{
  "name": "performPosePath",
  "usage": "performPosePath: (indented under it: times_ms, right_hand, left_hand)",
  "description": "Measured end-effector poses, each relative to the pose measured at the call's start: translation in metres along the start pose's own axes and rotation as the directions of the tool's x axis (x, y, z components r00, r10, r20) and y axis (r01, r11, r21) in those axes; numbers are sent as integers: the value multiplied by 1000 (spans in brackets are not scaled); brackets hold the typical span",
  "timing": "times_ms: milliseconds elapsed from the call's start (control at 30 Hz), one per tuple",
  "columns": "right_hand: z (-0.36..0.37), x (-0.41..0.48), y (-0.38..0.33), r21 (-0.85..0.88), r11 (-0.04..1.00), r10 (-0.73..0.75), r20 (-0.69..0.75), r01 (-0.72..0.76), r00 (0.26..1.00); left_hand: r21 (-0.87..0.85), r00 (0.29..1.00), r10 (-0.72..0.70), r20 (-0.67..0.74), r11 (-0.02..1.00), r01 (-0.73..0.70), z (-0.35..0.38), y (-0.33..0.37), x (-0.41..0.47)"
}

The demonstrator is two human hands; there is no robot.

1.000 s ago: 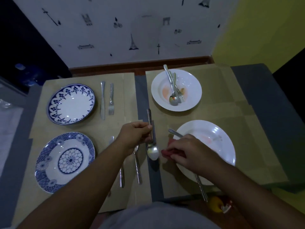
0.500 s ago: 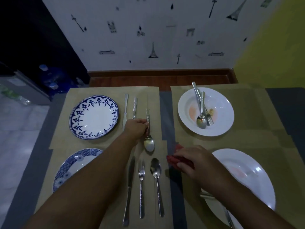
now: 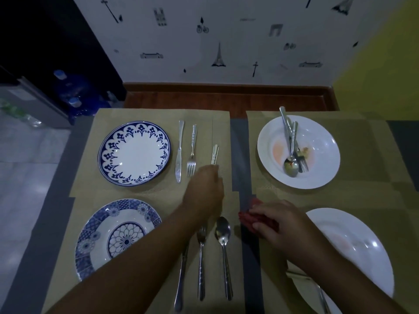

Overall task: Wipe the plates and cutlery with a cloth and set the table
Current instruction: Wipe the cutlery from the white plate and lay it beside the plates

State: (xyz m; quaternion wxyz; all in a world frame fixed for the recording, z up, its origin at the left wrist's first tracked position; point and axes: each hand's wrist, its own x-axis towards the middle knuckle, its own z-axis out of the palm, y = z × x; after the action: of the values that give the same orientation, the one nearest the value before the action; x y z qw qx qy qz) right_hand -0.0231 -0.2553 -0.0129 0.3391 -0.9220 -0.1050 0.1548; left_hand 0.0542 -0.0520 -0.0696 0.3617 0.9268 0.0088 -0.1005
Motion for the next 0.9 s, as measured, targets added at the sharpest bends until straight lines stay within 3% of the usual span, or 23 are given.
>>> performPosePath:
  times_ms: [100,200,900]
  right_hand:
    - [0,0,-1,-10,1000,-8,6,8,1000]
    - [1,-1,-1,-26,999,-22,3,22,1000]
    - [-1,-5,14,-54,999,5,-40,-7,999]
  left_hand:
    - [198,979,12,205,979,-53,15,2,-36]
    - [277,963,-15,269,959,-63,28,0,-53]
    - [291,977,-45,210,957,-18,23,4,25]
